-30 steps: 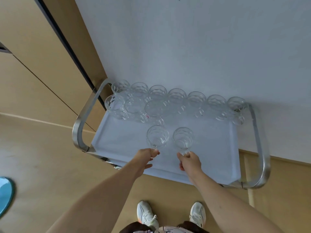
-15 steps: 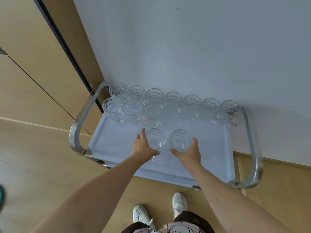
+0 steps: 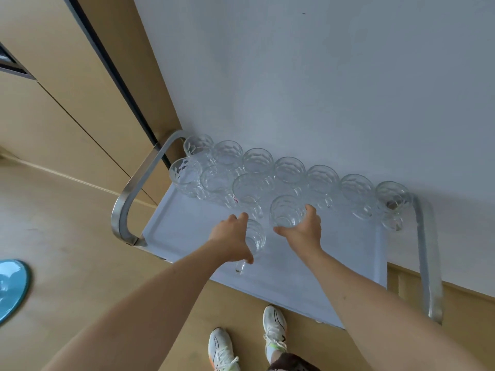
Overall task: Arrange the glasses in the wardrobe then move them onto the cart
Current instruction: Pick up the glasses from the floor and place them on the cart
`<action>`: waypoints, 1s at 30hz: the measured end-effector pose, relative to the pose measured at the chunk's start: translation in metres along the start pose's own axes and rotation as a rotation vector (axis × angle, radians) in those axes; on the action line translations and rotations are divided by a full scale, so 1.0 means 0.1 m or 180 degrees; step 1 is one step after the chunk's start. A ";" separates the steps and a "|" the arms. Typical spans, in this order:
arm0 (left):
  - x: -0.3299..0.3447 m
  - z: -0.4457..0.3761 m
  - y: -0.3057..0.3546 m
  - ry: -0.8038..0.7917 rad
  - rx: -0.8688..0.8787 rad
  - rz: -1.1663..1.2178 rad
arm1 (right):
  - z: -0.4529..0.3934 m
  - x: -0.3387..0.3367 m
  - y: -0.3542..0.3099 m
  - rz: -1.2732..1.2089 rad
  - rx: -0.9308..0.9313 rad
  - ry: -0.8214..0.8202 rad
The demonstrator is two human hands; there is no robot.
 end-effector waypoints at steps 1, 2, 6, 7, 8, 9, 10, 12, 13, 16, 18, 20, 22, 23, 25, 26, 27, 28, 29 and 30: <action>-0.01 0.00 0.01 0.0017 0.0009 -0.0046 | -0.04 0.01 0.00 -0.0007 -0.0011 0.0000; -0.02 0.00 0.02 0.0032 0.0011 -0.0085 | -0.08 0.03 0.00 -0.0027 -0.0018 0.0005; -0.04 -0.01 0.04 0.0094 0.0016 -0.0149 | -0.14 0.10 0.00 -0.0161 -0.0042 0.0027; -0.04 -0.01 0.03 0.0101 0.0012 -0.0124 | -0.15 0.11 -0.01 -0.0204 -0.0043 0.0054; -0.02 0.00 0.02 0.0109 0.0002 -0.0091 | -0.16 0.12 -0.01 -0.0246 -0.0045 0.0073; -0.01 0.00 0.01 0.0121 -0.0006 -0.0060 | -0.18 0.14 -0.02 -0.0279 -0.0055 0.0084; 0.00 -0.01 0.00 0.0132 -0.0012 -0.0030 | -0.19 0.15 -0.03 -0.0297 -0.0064 0.0089; 0.01 -0.02 -0.01 0.0142 -0.0019 0.0015 | -0.22 0.15 -0.03 -0.0323 -0.0070 0.0109; 0.01 -0.03 -0.01 0.0141 -0.0024 0.0035 | -0.23 0.16 -0.03 -0.0332 -0.0082 0.0114; 0.03 -0.05 -0.01 0.0124 -0.0030 0.0115 | -0.23 0.15 -0.03 -0.0319 -0.0141 0.0099; 0.05 -0.06 -0.02 0.0112 -0.0048 0.0196 | -0.22 0.15 -0.02 -0.0264 -0.0157 0.0017; 0.08 -0.05 -0.02 0.0085 -0.0131 0.0380 | -0.18 0.12 0.00 -0.0183 -0.0141 -0.0057; 0.15 -0.02 -0.04 -0.0028 -0.0293 0.0763 | -0.08 0.04 0.02 -0.0030 -0.0122 0.0013; 0.21 -0.01 -0.06 -0.0133 -0.0390 0.1007 | -0.01 -0.02 0.03 0.0074 -0.0127 0.0102; 0.33 0.02 -0.11 -0.0440 -0.0601 0.1677 | 0.17 -0.11 0.07 0.0210 -0.0172 0.0314; 0.37 0.04 -0.13 -0.0607 -0.0689 0.2067 | 0.26 -0.14 0.09 0.0221 -0.0204 0.0375; 0.39 0.05 -0.15 -0.0753 -0.0759 0.2412 | 0.34 -0.14 0.09 0.0217 -0.0237 0.0353; 0.40 0.05 -0.17 -0.0883 -0.0811 0.2670 | 0.40 -0.11 0.09 0.0200 -0.0275 0.0247; 0.40 0.04 -0.18 -0.1005 -0.0863 0.2886 | 0.45 -0.07 0.08 0.0172 -0.0321 0.0081; 0.40 0.04 -0.20 -0.1102 -0.0935 0.3072 | 0.49 -0.01 0.06 0.0135 -0.0376 -0.0118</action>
Point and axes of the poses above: each hand's wrist, its own z-axis away from the middle knuckle, its own x-axis out of the palm, y = z × x, the point moved 7 cm from there along -z, towards the middle knuckle, and after that the axes turned 14 degrees about -x, right-handed, at the moved point
